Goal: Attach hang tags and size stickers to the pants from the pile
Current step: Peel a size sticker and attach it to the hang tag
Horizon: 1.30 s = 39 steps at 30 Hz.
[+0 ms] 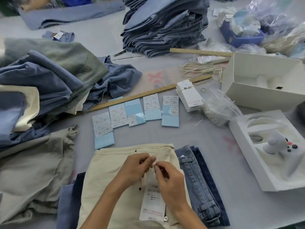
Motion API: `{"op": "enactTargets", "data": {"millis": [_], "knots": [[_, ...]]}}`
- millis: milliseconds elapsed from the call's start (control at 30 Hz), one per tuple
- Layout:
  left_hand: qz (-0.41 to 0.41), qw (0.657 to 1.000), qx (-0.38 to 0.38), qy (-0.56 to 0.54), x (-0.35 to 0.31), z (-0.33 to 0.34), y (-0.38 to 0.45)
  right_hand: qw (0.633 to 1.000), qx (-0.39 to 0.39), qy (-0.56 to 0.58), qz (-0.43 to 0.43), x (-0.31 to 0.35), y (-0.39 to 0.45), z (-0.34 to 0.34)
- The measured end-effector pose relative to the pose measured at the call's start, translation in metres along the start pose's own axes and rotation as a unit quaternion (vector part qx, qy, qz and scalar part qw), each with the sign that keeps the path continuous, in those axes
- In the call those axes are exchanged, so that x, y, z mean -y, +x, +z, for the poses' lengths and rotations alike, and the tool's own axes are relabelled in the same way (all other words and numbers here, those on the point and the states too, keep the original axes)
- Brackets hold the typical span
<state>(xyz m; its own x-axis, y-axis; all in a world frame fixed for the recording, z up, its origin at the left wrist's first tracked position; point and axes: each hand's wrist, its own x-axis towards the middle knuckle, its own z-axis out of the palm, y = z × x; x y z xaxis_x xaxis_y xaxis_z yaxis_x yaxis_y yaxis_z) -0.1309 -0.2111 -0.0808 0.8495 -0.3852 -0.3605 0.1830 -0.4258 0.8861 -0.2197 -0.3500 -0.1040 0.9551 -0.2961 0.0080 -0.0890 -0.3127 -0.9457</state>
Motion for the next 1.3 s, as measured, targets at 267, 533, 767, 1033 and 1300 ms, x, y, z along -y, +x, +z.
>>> {"op": "enactTargets", "data": {"millis": [267, 533, 767, 1033, 1300], "knots": [[0.027, 0.999, 0.037, 0.024, -0.004, 0.005, 0.01, 0.988, -0.112, 0.073, 0.073, 0.019, 0.017, 0.003], [0.057, 0.996, 0.07, 0.002, 0.007, 0.01, -0.004, 0.977, -0.209, 0.004, 0.052, 0.018, 0.016, 0.024], [0.046, 0.997, 0.061, -0.012, 0.007, 0.009, -0.004, 0.961, -0.146, 0.136, 0.191, 0.025, 0.021, -0.003], [0.131, 0.986, 0.06, -0.084, -0.033, 0.01, -0.016, 0.974, -0.216, 0.015, 0.062, 0.067, 0.006, -0.018], [0.001, 0.992, 0.092, -0.083, -0.02, 0.032, -0.038, 0.964, -0.173, -0.142, 0.142, 0.042, 0.004, -0.01]]}}
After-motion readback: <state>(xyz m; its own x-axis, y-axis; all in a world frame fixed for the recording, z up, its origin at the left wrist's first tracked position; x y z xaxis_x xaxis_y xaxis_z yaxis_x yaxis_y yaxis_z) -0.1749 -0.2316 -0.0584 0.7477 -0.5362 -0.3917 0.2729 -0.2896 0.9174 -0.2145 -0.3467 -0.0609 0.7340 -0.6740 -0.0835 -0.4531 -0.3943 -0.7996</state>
